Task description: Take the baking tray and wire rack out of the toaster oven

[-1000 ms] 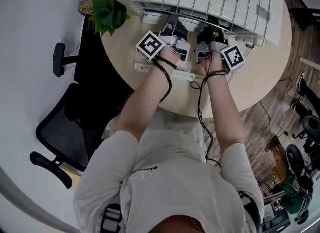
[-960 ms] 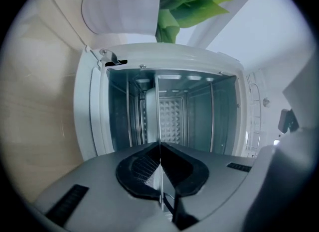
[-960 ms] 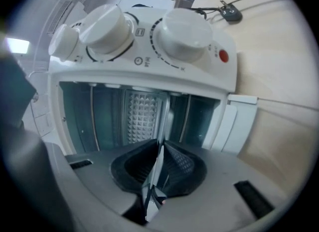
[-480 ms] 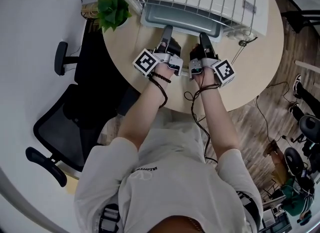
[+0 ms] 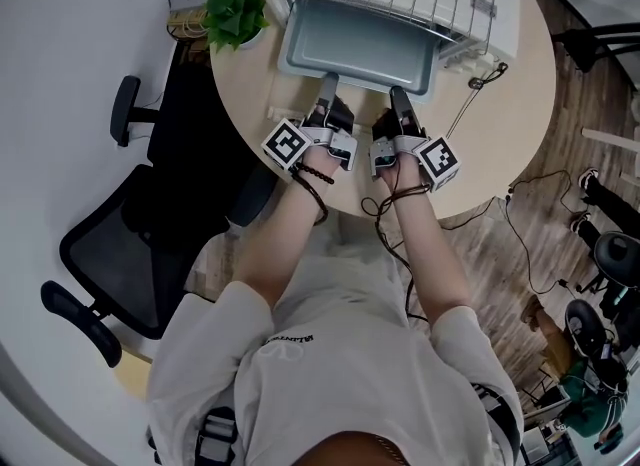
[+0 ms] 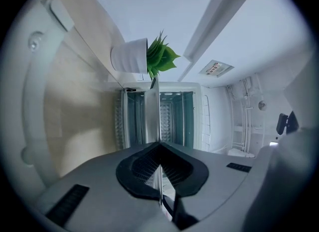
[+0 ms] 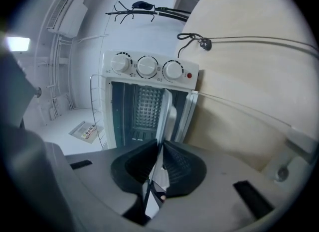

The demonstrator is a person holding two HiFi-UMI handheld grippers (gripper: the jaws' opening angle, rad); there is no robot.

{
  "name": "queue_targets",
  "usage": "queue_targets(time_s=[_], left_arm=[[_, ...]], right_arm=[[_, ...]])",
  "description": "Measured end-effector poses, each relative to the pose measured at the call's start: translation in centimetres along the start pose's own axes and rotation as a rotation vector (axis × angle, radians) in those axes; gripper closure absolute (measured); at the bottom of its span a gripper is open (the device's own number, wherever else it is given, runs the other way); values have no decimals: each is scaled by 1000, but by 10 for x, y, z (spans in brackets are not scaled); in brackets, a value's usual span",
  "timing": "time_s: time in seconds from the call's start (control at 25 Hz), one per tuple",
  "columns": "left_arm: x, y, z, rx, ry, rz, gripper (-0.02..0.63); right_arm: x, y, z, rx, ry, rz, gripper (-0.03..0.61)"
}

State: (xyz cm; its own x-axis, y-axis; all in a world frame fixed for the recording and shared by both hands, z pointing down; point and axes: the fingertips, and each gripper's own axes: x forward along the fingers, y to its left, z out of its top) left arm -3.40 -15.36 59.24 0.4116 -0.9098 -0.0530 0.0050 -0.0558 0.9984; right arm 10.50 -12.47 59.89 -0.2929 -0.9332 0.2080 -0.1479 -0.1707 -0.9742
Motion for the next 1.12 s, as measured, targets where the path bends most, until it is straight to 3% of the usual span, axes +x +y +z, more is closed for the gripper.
queue_targets(time_s=[0.16,0.52,0.88,1.12], left_arm=[[-24,-14,-7,-17,0,-5,611],[-72,-45,-15,22,28,-8,611],[-127,-101,-10,41,41,-19,611],[-153,-152,-14,55,64,-48,611]], right_arm=[[-24,0,-15,26,19,-13,541],[-69,19,-40,-18,79,15,541],[-116,74,-81,29,186,80,541],[-151,113,-91,-23,253,103,541]])
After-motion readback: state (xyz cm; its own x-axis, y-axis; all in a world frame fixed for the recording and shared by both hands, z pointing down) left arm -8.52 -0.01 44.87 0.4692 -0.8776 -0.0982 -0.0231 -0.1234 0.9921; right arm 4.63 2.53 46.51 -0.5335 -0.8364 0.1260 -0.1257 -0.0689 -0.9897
